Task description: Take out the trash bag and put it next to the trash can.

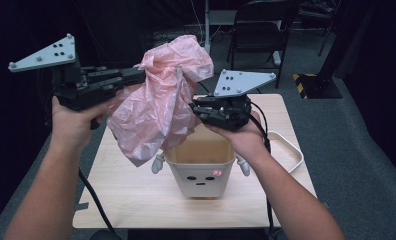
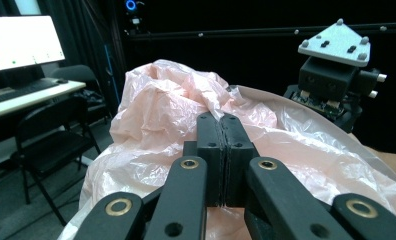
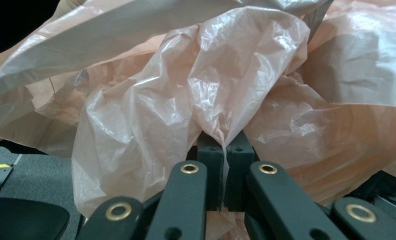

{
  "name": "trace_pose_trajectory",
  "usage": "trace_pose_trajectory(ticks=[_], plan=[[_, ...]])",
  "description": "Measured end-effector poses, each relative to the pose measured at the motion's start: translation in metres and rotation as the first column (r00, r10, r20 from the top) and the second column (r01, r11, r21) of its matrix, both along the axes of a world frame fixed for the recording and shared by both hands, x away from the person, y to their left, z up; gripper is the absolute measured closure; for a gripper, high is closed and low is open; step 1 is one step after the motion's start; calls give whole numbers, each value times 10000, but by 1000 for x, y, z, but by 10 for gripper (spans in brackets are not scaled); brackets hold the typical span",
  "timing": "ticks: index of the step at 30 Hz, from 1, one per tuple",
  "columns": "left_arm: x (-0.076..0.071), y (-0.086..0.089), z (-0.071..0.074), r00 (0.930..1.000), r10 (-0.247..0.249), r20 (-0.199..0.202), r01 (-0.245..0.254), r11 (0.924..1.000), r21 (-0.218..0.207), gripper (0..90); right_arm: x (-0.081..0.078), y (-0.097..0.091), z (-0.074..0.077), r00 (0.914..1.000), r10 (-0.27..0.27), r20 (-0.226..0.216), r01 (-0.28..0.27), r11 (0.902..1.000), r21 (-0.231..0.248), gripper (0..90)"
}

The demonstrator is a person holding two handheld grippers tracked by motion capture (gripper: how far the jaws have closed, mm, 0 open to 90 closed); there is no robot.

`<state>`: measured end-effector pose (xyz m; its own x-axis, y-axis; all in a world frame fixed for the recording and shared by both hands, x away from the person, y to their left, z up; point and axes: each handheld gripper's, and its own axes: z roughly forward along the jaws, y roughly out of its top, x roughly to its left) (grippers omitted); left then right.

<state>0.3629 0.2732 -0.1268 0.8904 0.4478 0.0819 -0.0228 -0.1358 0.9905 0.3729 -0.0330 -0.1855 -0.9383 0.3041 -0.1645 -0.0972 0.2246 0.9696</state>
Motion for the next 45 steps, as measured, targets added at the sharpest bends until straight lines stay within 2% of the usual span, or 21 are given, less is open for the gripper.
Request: trace_pose_trajectory(ticks=[9, 17, 25, 31, 45], plan=[[-3, 17, 1, 9995, 316, 65, -315, 9995, -77, 889, 3, 21, 0, 9999, 164, -39, -163, 9995, 275, 888], [-7, 31, -3, 9981, 612, -13, -612, 9981, -61, 889, 10, 37, -6, 9994, 299, -199, -294, 9993, 236, 888], [-8, 45, -9, 9956, 927, -143, -929, 9956, -135, 889, 15, 54, -9, 9986, 486, -231, -486, 9988, 4, 888], [-9, 55, -14, 9932, 1133, -272, -1137, 9934, -172, 889, 21, 65, -10, 9975, 498, -496, -507, 9986, -163, 888], [-3, 66, -26, 9901, 1291, -545, -1308, 9910, -276, 889, 24, 79, -16, 9955, 599, -740, -657, 9948, -775, 886]])
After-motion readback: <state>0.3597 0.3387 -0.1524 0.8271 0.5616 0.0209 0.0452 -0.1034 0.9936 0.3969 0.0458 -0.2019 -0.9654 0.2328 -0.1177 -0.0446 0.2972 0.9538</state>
